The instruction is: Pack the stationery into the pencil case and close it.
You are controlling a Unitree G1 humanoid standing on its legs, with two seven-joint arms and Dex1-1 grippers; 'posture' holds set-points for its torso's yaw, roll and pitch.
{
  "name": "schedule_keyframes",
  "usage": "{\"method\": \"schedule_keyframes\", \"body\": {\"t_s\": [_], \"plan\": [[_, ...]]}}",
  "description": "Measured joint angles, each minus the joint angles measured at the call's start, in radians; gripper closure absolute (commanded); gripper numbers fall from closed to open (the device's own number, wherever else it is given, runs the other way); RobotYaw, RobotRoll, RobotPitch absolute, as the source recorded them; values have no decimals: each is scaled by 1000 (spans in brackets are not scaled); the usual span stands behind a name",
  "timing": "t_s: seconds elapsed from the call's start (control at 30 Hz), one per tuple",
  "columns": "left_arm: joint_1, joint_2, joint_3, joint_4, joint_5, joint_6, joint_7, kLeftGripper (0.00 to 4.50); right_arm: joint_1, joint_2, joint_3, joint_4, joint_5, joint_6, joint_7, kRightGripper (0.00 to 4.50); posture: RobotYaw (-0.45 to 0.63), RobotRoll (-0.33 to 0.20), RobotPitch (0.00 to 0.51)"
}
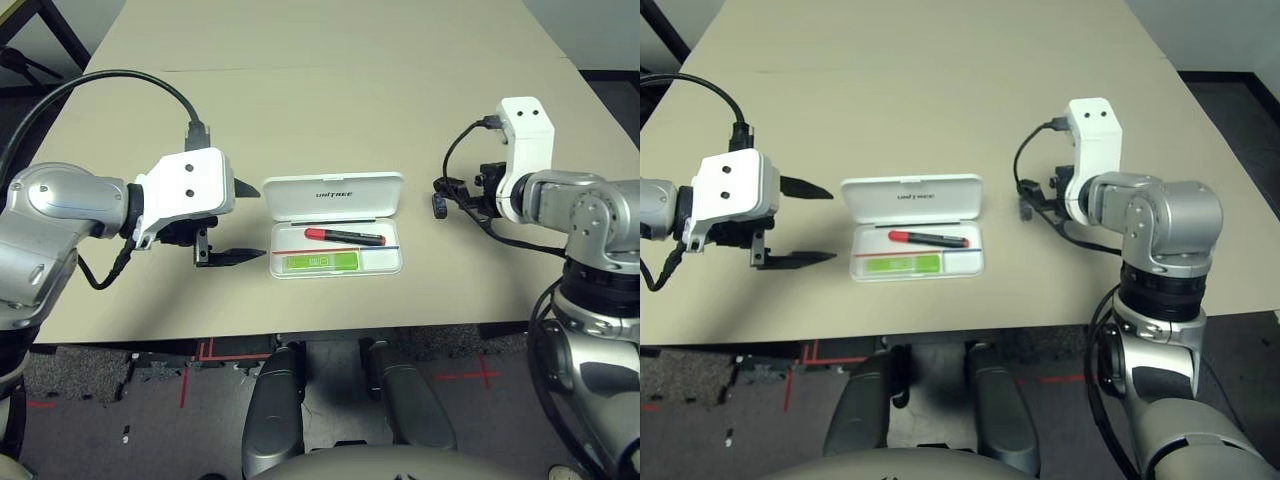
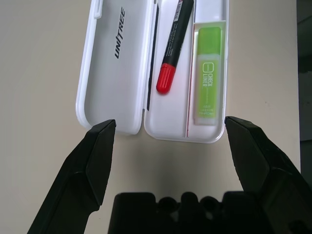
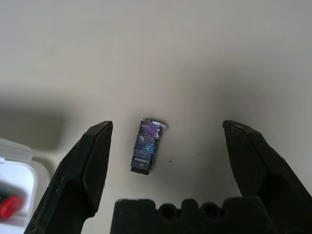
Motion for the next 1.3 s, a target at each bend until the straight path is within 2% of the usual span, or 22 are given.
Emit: {"method": "schedule_keyframes", "body": {"t_s": [0.2,0.5,1.07,1.17,1.3], "plan": [[-1,-7,-4,-4,0,7,7,7,49,37,8,-12,2,0,-41,0,2,0,254],[-1,-15,-20,-5,0,13,16,7,59,74,30,-10,-10,-5,-66,0,11,0,255],[-2,-13,-29,-7,2,22,20,7,82,72,102,82,-44,-202,-57,0,24,0,243],[-3,-11,-29,-7,2,25,20,0,86,71,109,86,-52,-216,-57,591,25,0,244],[-10,-7,-31,-8,2,31,20,0,88,59,110,92,-60,-224,-56,2087,25,0,245]]}}
